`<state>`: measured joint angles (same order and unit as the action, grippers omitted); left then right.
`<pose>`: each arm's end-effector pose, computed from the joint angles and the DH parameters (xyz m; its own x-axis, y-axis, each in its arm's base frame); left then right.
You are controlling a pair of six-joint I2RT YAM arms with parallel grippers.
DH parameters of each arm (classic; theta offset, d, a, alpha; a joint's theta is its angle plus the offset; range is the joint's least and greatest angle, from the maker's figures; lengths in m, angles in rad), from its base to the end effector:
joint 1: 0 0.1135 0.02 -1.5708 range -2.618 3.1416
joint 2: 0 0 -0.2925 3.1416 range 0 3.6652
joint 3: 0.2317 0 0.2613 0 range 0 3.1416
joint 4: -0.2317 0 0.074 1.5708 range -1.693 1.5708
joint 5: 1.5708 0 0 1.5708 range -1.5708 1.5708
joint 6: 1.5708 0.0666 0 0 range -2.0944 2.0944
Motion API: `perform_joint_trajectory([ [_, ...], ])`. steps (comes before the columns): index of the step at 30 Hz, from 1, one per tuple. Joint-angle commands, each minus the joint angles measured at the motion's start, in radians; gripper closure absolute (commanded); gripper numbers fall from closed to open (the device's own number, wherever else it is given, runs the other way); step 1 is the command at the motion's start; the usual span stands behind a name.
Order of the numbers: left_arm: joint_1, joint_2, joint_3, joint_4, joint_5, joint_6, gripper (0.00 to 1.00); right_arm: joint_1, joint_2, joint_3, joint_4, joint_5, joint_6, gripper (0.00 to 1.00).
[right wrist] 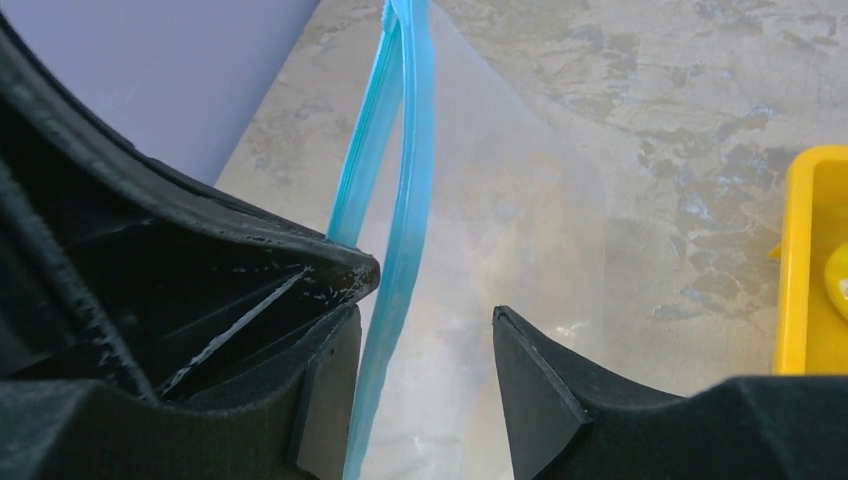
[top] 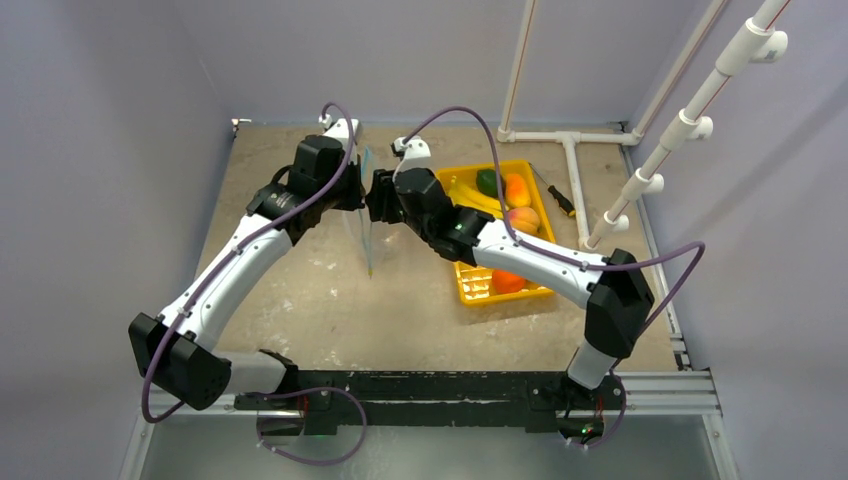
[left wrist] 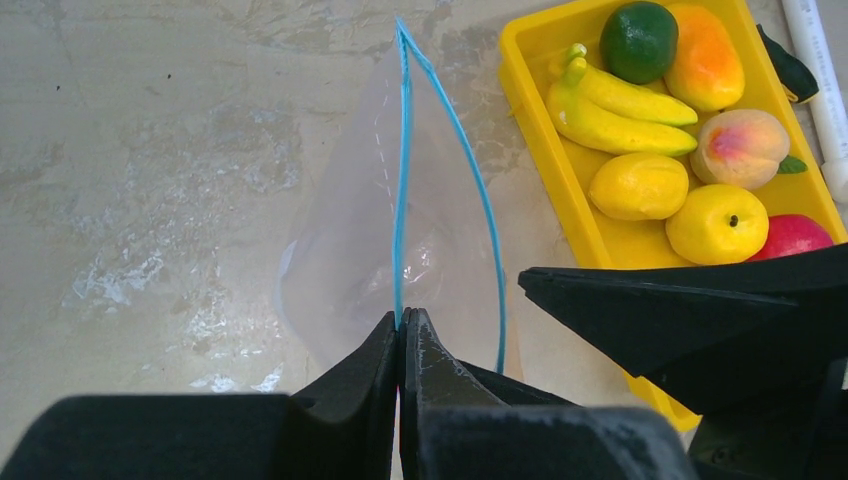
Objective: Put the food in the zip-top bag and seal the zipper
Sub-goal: Open the zipper of the food storage bag.
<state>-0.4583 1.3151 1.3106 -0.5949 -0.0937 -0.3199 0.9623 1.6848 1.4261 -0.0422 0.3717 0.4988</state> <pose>0.2866 -0.1344 0.3762 -0.5970 -0.0546 -0.8004 0.1933 0.9585 -0.2095 0.2739 0.3508 0.3567 -0.4196 0.1774 -0.8902 -0.4161 0.8340 0.3624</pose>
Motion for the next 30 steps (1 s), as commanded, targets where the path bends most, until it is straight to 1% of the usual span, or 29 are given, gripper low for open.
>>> perform_joint_trajectory([
  [1,0.003,-0.032,-0.006,0.006,0.027,0.016,1.00,0.004,0.009,0.060,-0.013,0.044,0.021,0.46],
  [5,0.003,-0.036,-0.012,-0.001,0.028,0.017,1.00,0.004,0.040,0.082,-0.079,0.093,0.055,0.48],
  [9,0.003,-0.040,-0.019,-0.015,0.023,0.017,1.00,0.004,0.056,0.092,-0.128,0.135,0.078,0.55],
  [13,0.003,-0.040,-0.017,-0.043,0.027,0.016,1.00,0.003,0.050,0.085,-0.133,0.150,0.084,0.71],
  [17,0.003,-0.042,-0.016,-0.080,0.029,0.017,1.00,0.004,0.047,0.086,-0.134,0.150,0.086,0.96],
  [18,0.003,-0.042,-0.017,-0.088,0.029,0.018,1.00,0.004,0.047,0.087,-0.133,0.150,0.085,1.00],
  [19,0.003,-0.044,-0.018,-0.094,0.029,0.019,0.99,0.004,0.048,0.091,-0.132,0.150,0.086,1.00],
  [21,0.003,-0.049,-0.018,-0.107,0.029,0.019,0.93,0.004,0.050,0.094,-0.130,0.149,0.086,1.00],
  [26,0.003,-0.056,-0.010,-0.135,0.039,0.012,0.71,0.006,0.060,0.107,-0.127,0.156,0.093,1.00],
  [30,0.001,-0.054,-0.019,-0.146,0.048,-0.001,0.62,0.007,0.067,0.115,-0.121,0.153,0.096,1.00],
])
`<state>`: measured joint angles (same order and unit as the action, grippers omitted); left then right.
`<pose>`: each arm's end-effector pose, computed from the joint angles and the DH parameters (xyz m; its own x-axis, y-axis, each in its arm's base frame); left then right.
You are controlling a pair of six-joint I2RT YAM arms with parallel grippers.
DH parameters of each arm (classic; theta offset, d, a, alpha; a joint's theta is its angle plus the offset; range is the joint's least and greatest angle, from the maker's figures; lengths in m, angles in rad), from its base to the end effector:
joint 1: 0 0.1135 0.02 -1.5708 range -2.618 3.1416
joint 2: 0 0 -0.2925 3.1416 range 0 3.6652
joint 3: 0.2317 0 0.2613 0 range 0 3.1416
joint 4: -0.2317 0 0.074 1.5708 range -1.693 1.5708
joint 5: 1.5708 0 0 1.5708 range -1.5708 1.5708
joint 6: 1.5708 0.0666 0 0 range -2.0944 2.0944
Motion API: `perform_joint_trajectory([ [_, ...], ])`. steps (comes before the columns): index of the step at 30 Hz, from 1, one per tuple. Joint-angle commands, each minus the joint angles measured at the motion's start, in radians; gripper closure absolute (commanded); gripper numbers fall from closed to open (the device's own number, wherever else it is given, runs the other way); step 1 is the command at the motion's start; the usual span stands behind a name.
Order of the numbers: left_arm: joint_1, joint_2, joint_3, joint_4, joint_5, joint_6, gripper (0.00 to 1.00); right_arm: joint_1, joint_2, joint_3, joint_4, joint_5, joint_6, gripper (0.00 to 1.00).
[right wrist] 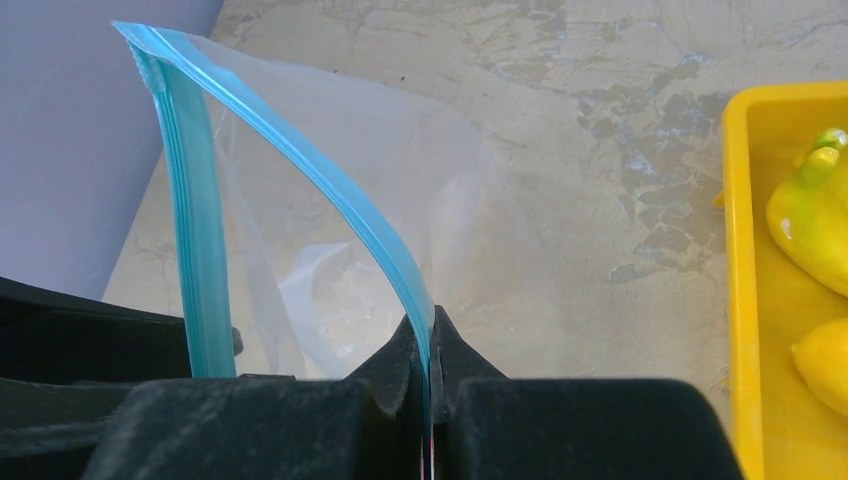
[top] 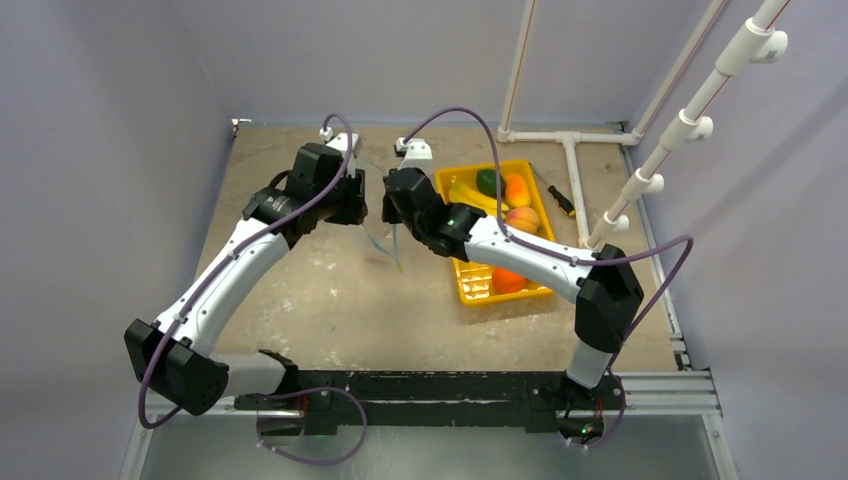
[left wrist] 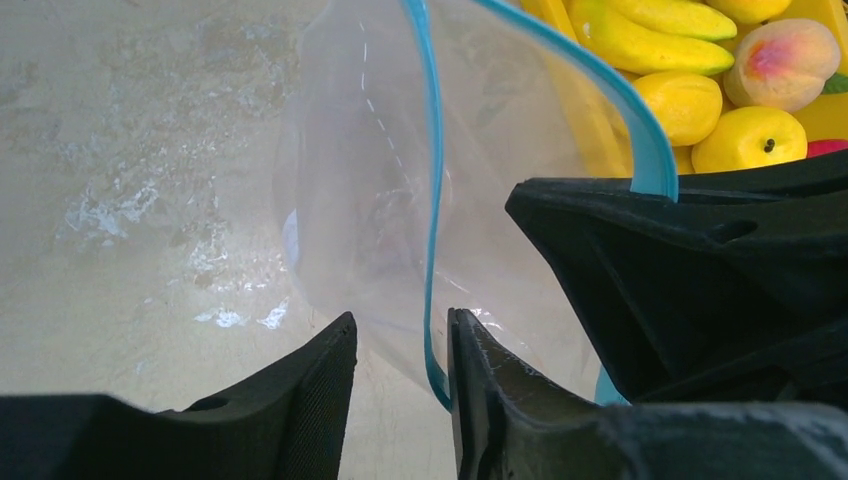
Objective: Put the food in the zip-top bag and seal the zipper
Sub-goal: Open the zipper of the food storage bag.
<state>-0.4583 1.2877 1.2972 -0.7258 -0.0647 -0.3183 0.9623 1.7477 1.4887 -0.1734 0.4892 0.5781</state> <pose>0.2691 -0.1280 0.3645 -0.6837 -0.0109 -0.7296 0.1935 0.9614 -0.1957 0.2848 0.3540 0.3387 -0.4631 0.1791 -0.8680 -0.2714 0.9037 0.3312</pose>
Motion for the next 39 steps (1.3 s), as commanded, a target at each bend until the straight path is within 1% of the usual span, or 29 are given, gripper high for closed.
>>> perform_joint_trajectory([
  [1,0.001,-0.026,-0.011,-0.012,0.026,-0.008,0.60,0.007,0.005,0.055,0.012,0.035,0.017,1.00],
  [5,0.001,-0.023,-0.022,0.004,0.030,-0.027,0.56,0.011,0.006,0.057,0.011,0.033,0.021,1.00],
  [10,0.001,-0.009,-0.026,0.027,0.044,-0.054,0.55,0.019,-0.002,0.043,0.015,0.029,0.031,1.00],
  [13,0.001,-0.006,-0.024,0.037,0.059,-0.067,0.60,0.023,-0.009,0.030,0.018,0.030,0.039,1.00],
  [17,0.000,-0.005,-0.013,0.032,0.093,-0.076,0.73,0.024,-0.009,0.013,0.018,0.043,0.057,1.00],
  [22,-0.002,-0.012,-0.012,0.012,0.079,-0.074,0.87,0.024,-0.001,0.008,0.013,0.064,0.079,1.00],
  [26,-0.002,-0.021,-0.016,-0.009,0.068,-0.065,1.00,0.024,-0.011,-0.011,0.017,0.063,0.087,1.00],
  [30,-0.002,-0.032,0.014,-0.055,0.002,-0.044,1.00,0.023,-0.019,-0.038,0.029,0.049,0.083,1.00],
  [39,-0.002,-0.030,0.085,-0.163,-0.063,0.022,1.00,0.015,0.019,-0.050,0.022,0.046,0.086,1.00],
])
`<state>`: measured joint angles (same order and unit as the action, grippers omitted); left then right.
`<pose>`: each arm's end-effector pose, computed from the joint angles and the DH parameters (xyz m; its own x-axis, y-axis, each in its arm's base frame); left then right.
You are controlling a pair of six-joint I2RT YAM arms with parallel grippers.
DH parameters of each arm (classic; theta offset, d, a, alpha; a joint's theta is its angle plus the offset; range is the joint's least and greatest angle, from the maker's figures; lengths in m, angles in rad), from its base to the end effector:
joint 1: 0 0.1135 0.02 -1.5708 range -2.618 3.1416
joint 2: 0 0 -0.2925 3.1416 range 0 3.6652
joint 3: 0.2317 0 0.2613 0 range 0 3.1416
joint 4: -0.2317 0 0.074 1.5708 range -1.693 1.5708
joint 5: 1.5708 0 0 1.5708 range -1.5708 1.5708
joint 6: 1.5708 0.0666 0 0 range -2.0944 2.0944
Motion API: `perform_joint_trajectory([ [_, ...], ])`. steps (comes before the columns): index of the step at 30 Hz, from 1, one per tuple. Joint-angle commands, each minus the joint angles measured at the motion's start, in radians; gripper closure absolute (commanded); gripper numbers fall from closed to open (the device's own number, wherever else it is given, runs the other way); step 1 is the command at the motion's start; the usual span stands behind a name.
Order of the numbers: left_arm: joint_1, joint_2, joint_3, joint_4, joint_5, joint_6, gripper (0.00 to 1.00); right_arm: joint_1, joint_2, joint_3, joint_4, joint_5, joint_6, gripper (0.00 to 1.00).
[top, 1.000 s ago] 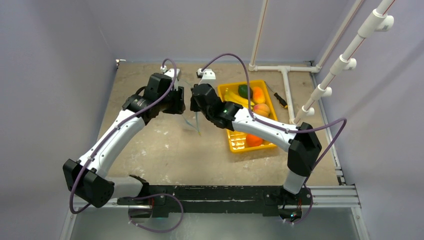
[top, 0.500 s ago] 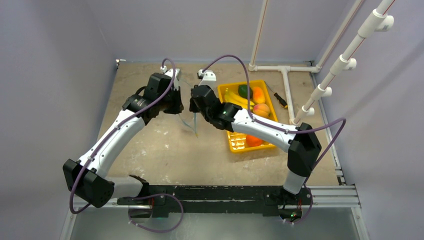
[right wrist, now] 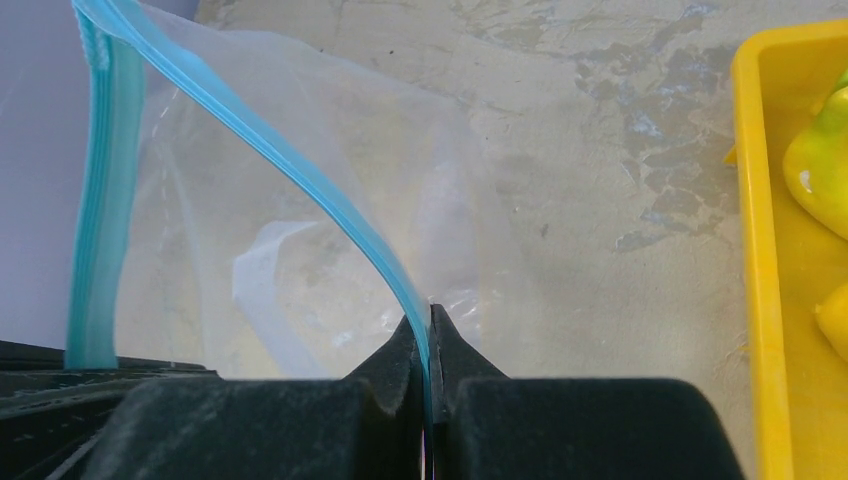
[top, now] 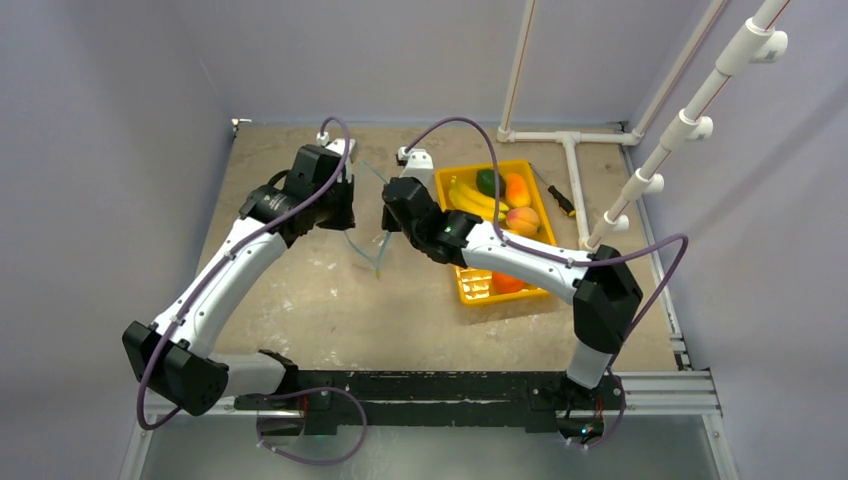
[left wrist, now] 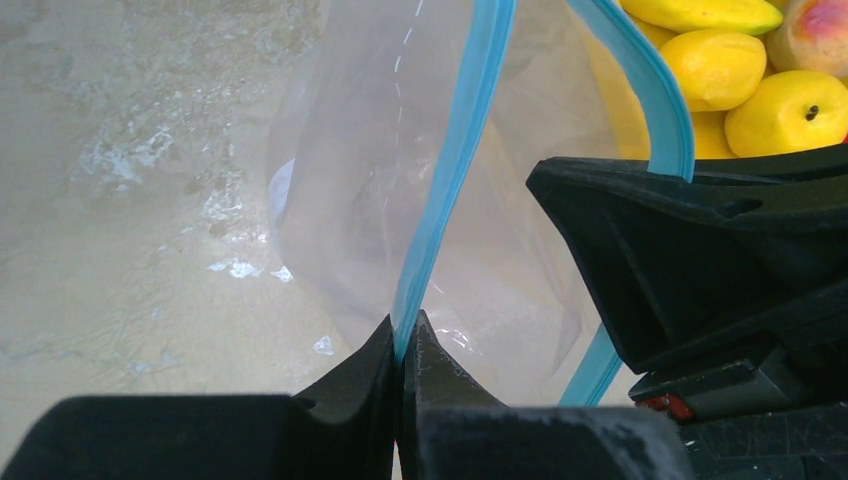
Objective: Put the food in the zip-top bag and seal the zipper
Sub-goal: Open the zipper of the food storage bag.
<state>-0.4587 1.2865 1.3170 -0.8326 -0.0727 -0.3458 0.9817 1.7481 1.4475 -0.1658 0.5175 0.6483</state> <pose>0.2603 -0.1232 0.3611 -0.7407 -0.0112 -0.6717 0.1544 0.9702 -0.1865 0.2775 0.3559 0.3241 -0.4872 0.2154 -0.8463 -0.2294 0.9035 0.3620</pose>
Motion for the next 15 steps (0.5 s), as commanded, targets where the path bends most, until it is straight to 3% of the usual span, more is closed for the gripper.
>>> perform_joint_trajectory([
  [1,-0.001,-0.029,0.076,-0.073,-0.076,0.057,1.00,-0.008,0.022,-0.015,0.017,0.012,0.016,1.00],
  [15,-0.001,-0.031,0.167,-0.191,-0.347,0.133,1.00,-0.077,0.101,-0.076,0.159,-0.210,0.016,1.00],
])
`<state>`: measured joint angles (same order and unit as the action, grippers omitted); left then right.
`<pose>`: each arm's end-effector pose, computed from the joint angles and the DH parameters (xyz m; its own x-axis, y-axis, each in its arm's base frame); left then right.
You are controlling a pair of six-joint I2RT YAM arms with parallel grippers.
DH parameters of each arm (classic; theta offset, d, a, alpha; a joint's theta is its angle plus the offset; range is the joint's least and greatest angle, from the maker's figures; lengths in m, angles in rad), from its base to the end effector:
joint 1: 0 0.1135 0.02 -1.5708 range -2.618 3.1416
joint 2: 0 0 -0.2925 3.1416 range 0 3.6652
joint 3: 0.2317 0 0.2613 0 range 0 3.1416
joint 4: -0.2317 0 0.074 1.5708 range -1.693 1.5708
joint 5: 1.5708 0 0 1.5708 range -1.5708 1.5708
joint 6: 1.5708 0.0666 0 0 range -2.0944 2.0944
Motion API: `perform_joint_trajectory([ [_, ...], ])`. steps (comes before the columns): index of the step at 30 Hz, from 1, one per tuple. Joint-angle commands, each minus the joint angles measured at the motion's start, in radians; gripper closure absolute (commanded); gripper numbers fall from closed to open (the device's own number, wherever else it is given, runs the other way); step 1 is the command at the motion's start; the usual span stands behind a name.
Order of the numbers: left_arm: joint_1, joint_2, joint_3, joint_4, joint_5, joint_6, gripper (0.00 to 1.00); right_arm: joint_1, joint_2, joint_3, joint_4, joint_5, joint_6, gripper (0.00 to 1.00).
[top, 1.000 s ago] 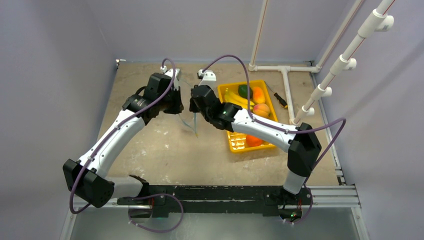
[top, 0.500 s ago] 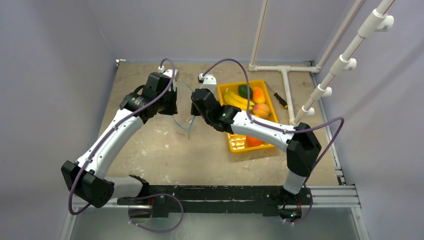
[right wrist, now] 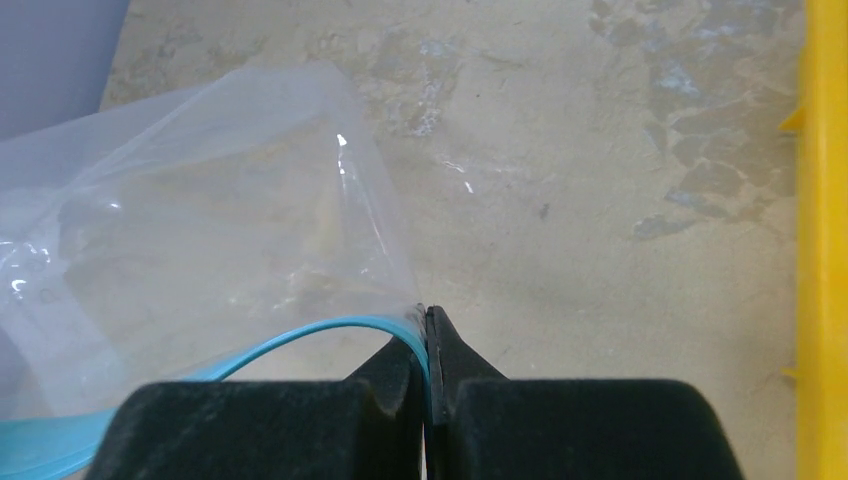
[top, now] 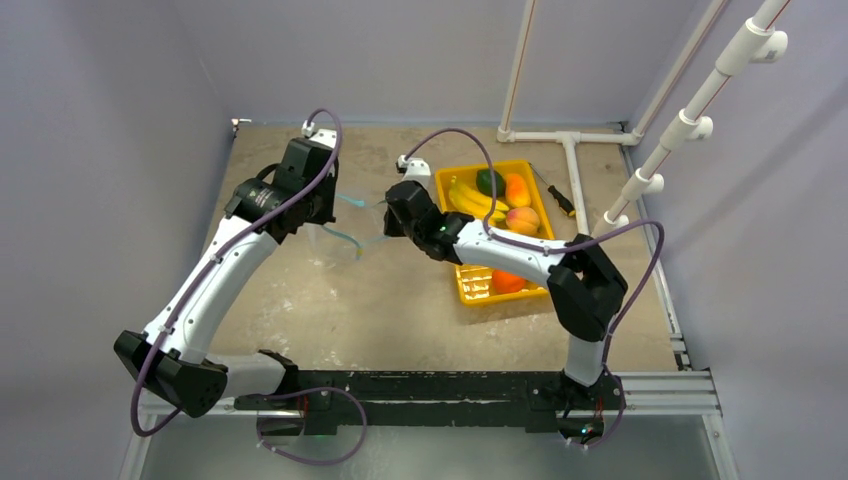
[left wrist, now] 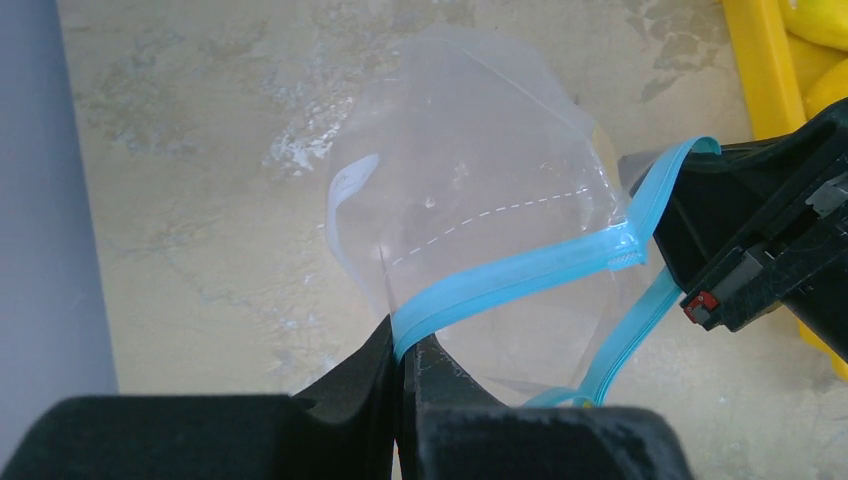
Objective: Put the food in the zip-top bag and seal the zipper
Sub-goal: Open the zipper of the food storage bag.
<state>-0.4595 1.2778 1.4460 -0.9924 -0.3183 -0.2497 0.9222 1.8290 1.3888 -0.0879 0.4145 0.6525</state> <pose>0.2507 -0.1008 0.3945 -0.6945 0.0818 -0.7148 0.0610 0.9966 0.0548 0.3034 0.3559 0.2742 -0.5572 0.1850 -0.8095 -0.2278 0.9034 0.3632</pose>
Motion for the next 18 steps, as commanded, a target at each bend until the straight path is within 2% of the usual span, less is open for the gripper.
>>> perform_joint_trajectory([
  [1,-0.001,-0.021,0.040,-0.032,-0.114,0.040,1.00,-0.023,0.034,-0.022,0.106,-0.135,0.015,1.00],
  [7,-0.001,-0.003,0.041,-0.018,-0.169,0.043,1.00,-0.036,0.124,0.005,0.184,-0.252,0.024,1.00],
  [10,-0.001,0.008,0.031,-0.002,-0.153,0.039,1.00,-0.036,0.156,0.015,0.224,-0.295,0.028,1.00],
  [18,-0.002,0.005,-0.059,0.077,-0.122,0.014,1.00,-0.036,0.132,0.021,0.241,-0.292,0.011,0.99],
])
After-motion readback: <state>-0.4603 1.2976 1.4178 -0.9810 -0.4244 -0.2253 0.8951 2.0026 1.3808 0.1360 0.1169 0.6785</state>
